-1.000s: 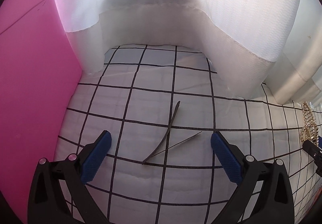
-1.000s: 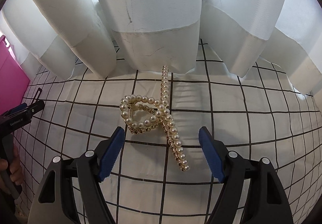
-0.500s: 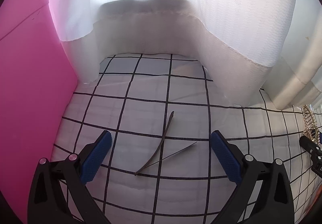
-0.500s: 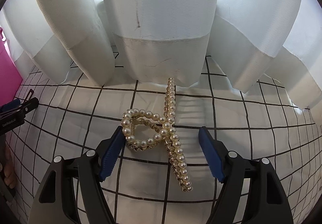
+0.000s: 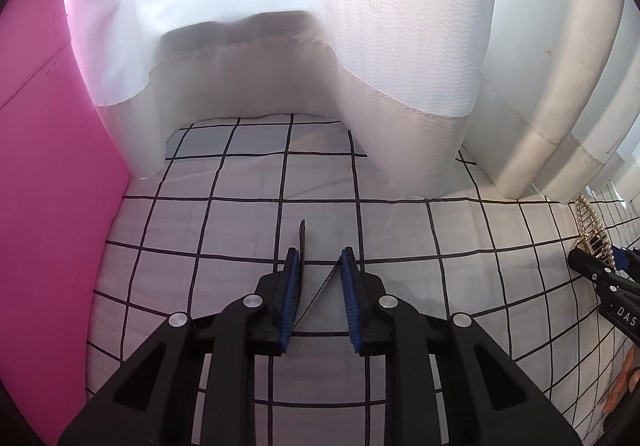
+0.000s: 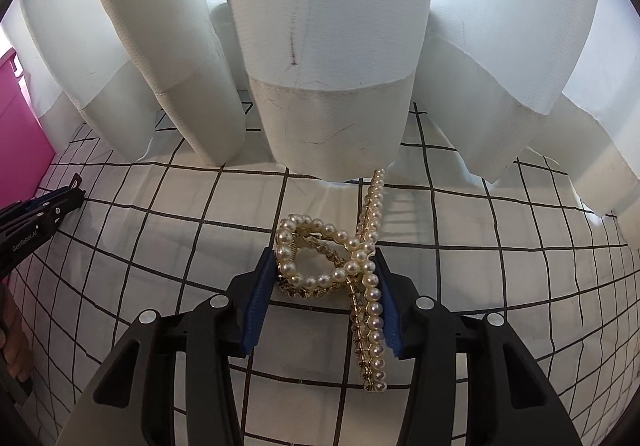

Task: Organize jewelry
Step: 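Grasp the black hairpin with the left gripper while the right gripper grasps the pearl clip, then carry the hairpin and pearl clip into the pink tub and open both grippers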

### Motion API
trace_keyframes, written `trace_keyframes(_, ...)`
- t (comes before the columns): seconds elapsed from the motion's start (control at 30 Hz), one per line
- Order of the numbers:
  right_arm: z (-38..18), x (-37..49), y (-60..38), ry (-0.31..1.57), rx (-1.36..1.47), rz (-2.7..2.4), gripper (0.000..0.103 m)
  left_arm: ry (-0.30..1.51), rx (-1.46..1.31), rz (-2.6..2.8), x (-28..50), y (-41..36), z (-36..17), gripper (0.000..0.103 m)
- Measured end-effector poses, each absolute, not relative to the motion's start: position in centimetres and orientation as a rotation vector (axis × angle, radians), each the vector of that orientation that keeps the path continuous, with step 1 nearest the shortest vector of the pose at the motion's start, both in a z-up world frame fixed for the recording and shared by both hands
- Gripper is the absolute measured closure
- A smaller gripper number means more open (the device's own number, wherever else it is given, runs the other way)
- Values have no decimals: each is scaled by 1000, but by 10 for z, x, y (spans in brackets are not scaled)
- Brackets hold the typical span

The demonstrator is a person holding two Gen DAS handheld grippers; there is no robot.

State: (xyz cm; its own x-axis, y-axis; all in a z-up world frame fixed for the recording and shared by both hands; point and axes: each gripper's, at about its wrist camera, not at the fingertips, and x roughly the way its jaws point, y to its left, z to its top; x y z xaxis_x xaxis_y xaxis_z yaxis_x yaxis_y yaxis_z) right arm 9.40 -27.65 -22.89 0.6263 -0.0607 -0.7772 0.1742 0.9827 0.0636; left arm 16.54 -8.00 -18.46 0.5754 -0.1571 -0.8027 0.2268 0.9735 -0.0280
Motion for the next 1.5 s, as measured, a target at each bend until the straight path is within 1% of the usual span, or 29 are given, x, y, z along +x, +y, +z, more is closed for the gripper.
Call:
trace_keyframes(0.07,-228,88,-272,883,144,-135,57,936,72,-227,159,-81,-183,87)
trace_keyframes(0.4,-226,59,-262,879,157,-107,57,935,9,-267,117,-73,-174,87)
trace_keyframes(0.6,-223,38,-250,880,167,-86,57,929,11,-297,100,-61,-156,87)
trace_keyframes(0.63,-222,34,-247,878,164,-81,57,931,15,-304,108,-60,-165,87)
trace_keyframes(0.77,-214,16,-233,866,157,-67,57,940,24,-324,91,-55,-164,87)
trace_keyframes(0.87,-202,-6,-250,856,157,-54,57,949,28,-326,80,-54,-160,87)
trace_keyframes(1.2,-169,-29,-220,829,138,-14,57,933,29,-334,53,-36,-132,87)
trace_keyframes(1.5,-120,-41,-184,749,91,38,57,844,24,-310,34,-12,-84,87)
